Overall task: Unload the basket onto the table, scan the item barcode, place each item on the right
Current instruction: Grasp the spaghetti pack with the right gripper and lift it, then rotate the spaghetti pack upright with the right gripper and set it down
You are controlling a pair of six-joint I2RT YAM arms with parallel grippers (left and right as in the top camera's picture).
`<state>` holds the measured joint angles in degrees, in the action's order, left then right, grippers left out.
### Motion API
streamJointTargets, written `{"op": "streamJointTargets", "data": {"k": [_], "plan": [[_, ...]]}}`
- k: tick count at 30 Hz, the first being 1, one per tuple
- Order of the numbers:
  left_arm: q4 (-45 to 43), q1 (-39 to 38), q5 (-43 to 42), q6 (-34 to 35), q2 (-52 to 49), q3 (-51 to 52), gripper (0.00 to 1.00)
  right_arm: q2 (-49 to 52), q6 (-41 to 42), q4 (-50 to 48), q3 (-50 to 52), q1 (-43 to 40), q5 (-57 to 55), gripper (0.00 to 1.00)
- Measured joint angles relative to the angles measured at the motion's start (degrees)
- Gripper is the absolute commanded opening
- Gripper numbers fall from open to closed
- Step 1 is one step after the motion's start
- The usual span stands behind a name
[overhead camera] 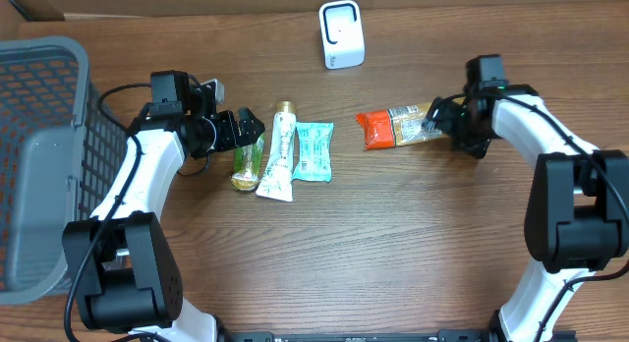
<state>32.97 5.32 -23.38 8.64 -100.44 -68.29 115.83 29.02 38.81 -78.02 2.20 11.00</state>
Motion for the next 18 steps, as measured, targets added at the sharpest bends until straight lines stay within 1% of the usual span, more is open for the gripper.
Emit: {"op": "streamJointTargets", "data": {"k": [3, 6, 7, 10, 12, 13, 15, 18], "plan": [[0.00, 0.00, -0.02, 0.00, 0.00, 0.00, 1.00, 0.42, 4.28, -3.87, 0.04, -0.48, 1.20, 0.94], [0.00, 0.00, 0.00, 0.00, 0.00, 0.00, 0.99, 0.61, 8.70, -5.27, 0.04, -0.17, 0.31, 0.93], [0.00, 0.00, 0.00, 0.00, 0.00, 0.00, 1.00, 0.66, 9.92, -5.31, 0.04, -0.15, -0.15, 0.91], [0.00, 0.00, -0.02, 0.00, 0.00, 0.00, 1.00, 0.83, 13.44, -5.40, 0.04, 0.07, -2.19, 0.79], [0.00, 0.00, 0.00, 0.00, 0.00, 0.00, 1.00, 1.07, 14.91, -5.35, 0.02, 0.09, -3.17, 0.67], [0.00, 0.00, 0.00, 0.00, 0.00, 0.00, 0.99, 1.25, 16.17, -5.35, 0.02, 0.11, -3.48, 0.57], [0.00, 0.00, 0.00, 0.00, 0.00, 0.00, 1.00, 1.40, 16.28, -5.38, 0.00, 0.11, -3.50, 0.51], [0.02, 0.00, 0.00, 0.00, 0.00, 0.00, 1.00, 1.44, 15.23, -5.70, -0.02, 0.11, -3.54, 0.49]]}}
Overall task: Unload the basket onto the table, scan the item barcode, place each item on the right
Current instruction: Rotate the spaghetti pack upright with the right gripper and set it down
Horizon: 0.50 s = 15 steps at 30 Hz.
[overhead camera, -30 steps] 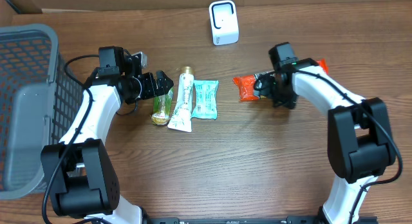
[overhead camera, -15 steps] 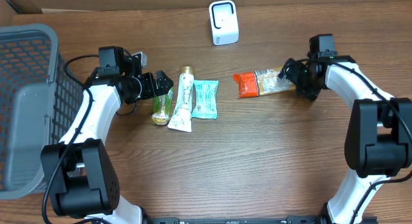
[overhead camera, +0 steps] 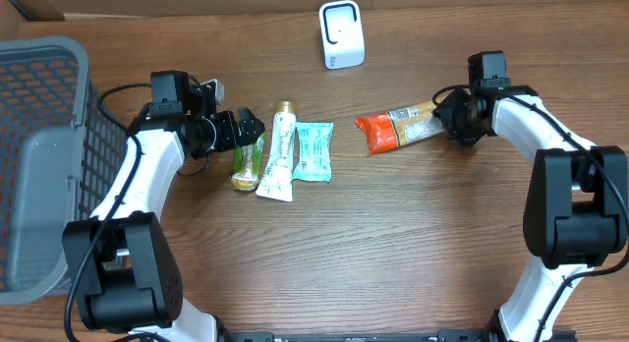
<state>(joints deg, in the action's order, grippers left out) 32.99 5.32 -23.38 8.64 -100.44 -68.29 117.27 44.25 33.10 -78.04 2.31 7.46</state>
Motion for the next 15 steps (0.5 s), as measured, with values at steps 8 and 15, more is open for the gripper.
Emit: {"op": "streamJointTargets", "data": {"k": [8, 15], "plan": [[0.00, 0.00, 0.00, 0.00, 0.00, 0.00, 1.00, 0.44, -16.83, 2.93, -1.84, -1.25, 3.76, 0.40], [-0.02, 0.00, 0.00, 0.00, 0.00, 0.00, 0.99, 2.40, -48.85, 11.61, -7.34, -2.43, 8.98, 0.44]]}}
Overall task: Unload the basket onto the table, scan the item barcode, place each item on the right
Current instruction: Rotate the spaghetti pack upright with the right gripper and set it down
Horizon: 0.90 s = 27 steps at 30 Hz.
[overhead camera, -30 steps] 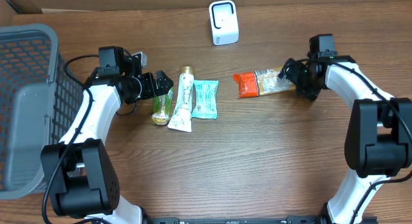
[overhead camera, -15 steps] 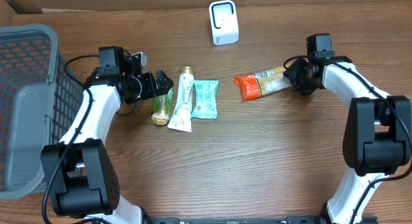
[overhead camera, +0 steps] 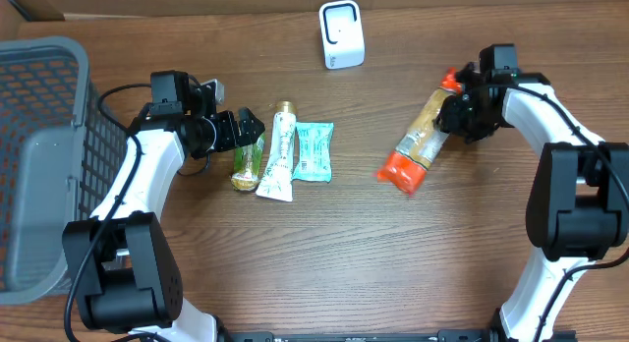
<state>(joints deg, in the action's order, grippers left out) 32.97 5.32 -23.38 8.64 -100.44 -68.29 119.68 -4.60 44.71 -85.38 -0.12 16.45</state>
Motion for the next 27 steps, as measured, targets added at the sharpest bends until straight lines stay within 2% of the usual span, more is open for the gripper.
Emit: {"op": "streamJointTargets", "data": {"k": [2, 5, 7, 15, 27], "plan": [[0.00, 0.00, 0.00, 0.00, 0.00, 0.00, 0.99, 0.26, -5.53, -0.13, -0.87, 0.00, 0.42, 0.54], [0.00, 0.00, 0.00, 0.00, 0.00, 0.00, 0.99, 0.31, -8.02, -0.24, -1.86, -0.02, 1.03, 0.85], [0.00, 0.00, 0.00, 0.00, 0.00, 0.00, 1.00, 0.31, -5.68, 0.00, -2.38, -0.22, 1.55, 0.93], [0.00, 0.00, 0.00, 0.00, 0.00, 0.00, 1.00, 0.42, 4.50, 6.47, -2.54, -4.33, 10.08, 0.95], [0.00, 0.00, 0.00, 0.00, 0.00, 0.00, 1.00, -1.31, 14.71, -11.08, 9.20, -3.91, 17.77, 0.83]]}}
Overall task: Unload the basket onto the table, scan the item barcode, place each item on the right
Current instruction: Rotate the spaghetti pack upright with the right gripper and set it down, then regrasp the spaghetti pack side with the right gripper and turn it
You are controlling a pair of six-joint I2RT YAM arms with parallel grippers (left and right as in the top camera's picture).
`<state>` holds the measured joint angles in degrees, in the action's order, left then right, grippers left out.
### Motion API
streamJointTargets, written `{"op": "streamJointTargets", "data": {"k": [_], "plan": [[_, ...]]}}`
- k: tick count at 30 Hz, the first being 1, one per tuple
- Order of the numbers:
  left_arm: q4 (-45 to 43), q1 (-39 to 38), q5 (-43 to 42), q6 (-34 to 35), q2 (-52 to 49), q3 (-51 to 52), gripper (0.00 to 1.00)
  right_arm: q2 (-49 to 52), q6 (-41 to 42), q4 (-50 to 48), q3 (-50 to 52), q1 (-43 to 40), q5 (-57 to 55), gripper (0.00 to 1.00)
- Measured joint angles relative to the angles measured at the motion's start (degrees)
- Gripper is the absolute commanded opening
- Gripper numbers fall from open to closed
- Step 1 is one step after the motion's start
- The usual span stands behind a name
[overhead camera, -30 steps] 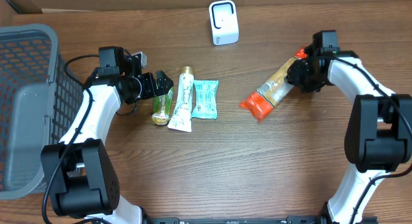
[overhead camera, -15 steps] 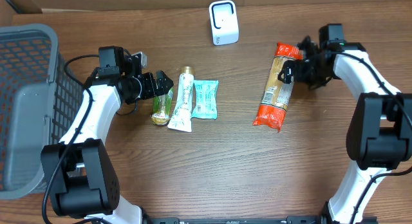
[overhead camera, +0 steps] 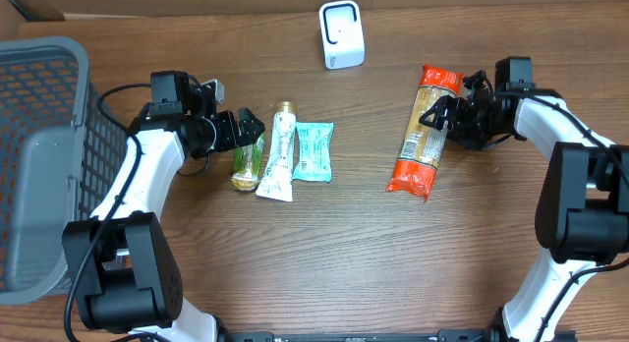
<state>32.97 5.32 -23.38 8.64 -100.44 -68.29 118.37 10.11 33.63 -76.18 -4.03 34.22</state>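
A long orange and clear snack packet (overhead camera: 423, 136) hangs lengthwise, running from near the back of the table toward the front. My right gripper (overhead camera: 448, 120) is shut on its right edge near the middle. The white barcode scanner (overhead camera: 341, 34) stands at the back centre, left of and behind the packet. My left gripper (overhead camera: 247, 128) hovers at the top end of a green pouch (overhead camera: 245, 163), its fingers apart with nothing held.
A white tube (overhead camera: 278, 157) and a teal sachet (overhead camera: 314, 150) lie beside the green pouch. A grey mesh basket (overhead camera: 39, 155) fills the left edge. A cardboard edge runs along the back.
The packet has turned from a slant with its orange end at the lower left to nearly lengthwise. My right gripper sits slightly further right. The left arm is unchanged.
The packet first lay crosswise on the table, my right gripper at its right end. Then it sat a little higher and tilted in the same grip. Then it slanted steeply, and now it runs lengthwise to the right of the scanner. The left arm stayed still throughout.
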Motion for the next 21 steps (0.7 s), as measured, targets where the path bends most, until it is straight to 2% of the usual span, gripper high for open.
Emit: {"op": "streamJointTargets", "data": {"k": [5, 11, 21], "plan": [[0.00, 0.00, 0.00, 0.00, 0.00, 0.00, 1.00, -1.11, 1.09, -6.64, 4.22, -0.11, 1.09, 0.73], [0.00, 0.00, 0.00, 0.00, 0.00, 0.00, 1.00, -2.10, 1.62, -13.09, 8.46, -0.11, 2.54, 0.70], [0.00, 0.00, 0.00, 0.00, 0.00, 0.00, 0.99, -3.06, 2.32, -20.72, 13.22, -0.11, 2.71, 0.56]]}}
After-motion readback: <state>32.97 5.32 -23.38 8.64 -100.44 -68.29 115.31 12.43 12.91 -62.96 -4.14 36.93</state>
